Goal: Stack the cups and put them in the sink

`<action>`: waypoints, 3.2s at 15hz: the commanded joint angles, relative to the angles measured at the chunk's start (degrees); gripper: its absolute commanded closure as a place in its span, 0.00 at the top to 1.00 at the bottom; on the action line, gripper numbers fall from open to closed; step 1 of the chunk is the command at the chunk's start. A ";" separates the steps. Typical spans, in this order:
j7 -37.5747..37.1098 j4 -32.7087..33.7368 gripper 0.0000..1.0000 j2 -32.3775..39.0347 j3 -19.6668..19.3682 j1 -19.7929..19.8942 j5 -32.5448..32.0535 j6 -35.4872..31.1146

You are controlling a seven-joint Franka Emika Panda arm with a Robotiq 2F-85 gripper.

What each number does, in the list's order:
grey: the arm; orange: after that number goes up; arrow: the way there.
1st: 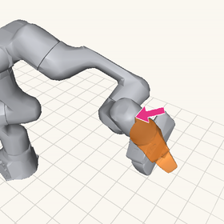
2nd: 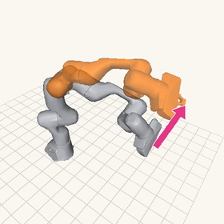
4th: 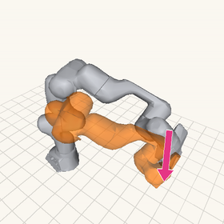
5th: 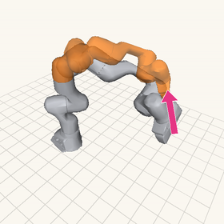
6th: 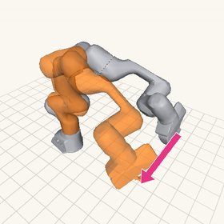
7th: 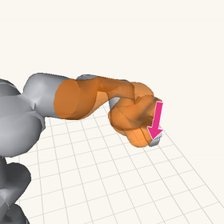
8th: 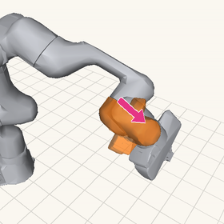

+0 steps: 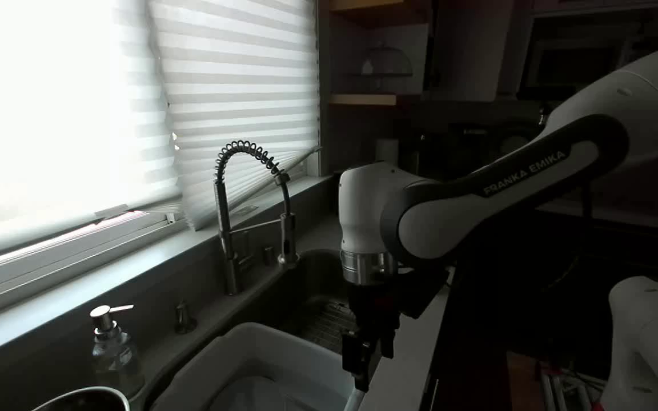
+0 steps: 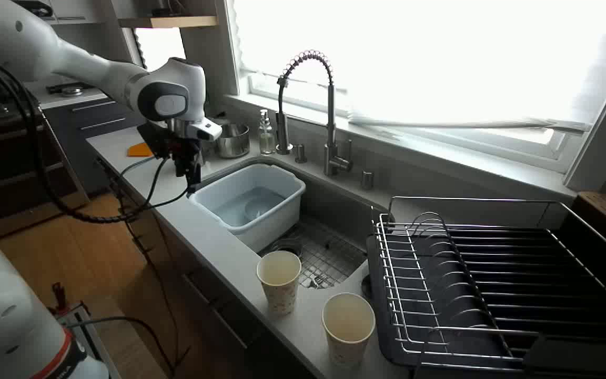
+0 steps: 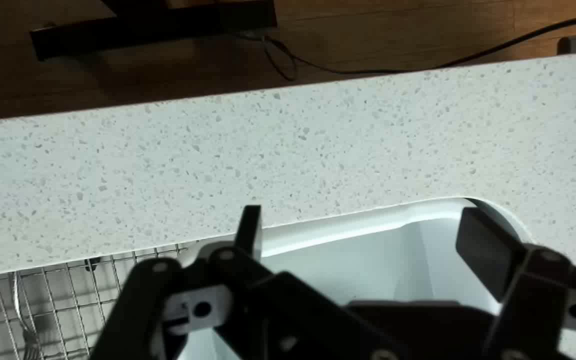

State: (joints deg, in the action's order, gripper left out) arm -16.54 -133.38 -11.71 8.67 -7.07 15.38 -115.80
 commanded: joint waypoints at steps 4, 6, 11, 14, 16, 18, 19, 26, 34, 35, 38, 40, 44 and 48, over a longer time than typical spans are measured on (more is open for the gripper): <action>-0.01 0.06 1.00 0.01 -0.03 -0.01 -0.03 0.09; -0.01 0.06 1.00 0.01 -0.03 -0.01 -0.03 0.09; 1.01 0.17 1.00 0.22 -0.48 0.48 -1.30 0.80; 3.24 0.47 1.00 -1.28 -2.20 2.62 -7.39 4.26; 3.80 0.50 1.00 -3.17 -3.42 4.13 -11.69 6.88; 3.08 0.68 1.00 -5.74 -4.56 6.04 -16.50 9.94; 2.00 0.61 1.00 -7.70 -4.83 7.21 -20.02 11.21; 2.10 0.97 1.00 -14.67 -8.73 13.02 -26.65 11.31; 2.17 -1.05 1.00 -17.46 -10.60 15.78 -28.27 9.43; 4.69 -1.64 1.00 -17.99 -11.58 15.95 -29.09 9.17; 10.67 -3.20 1.00 -19.41 -14.89 17.33 -30.94 8.36; 15.07 -3.94 1.00 -20.07 -17.86 18.57 -31.79 7.43; 20.79 -6.02 1.00 -20.75 -22.55 21.11 -31.64 4.82; 26.17 -9.59 1.00 -21.54 -26.57 23.36 -31.63 -0.92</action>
State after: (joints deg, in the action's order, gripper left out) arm 6.74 -139.13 -31.24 -15.67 14.81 -15.62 -112.70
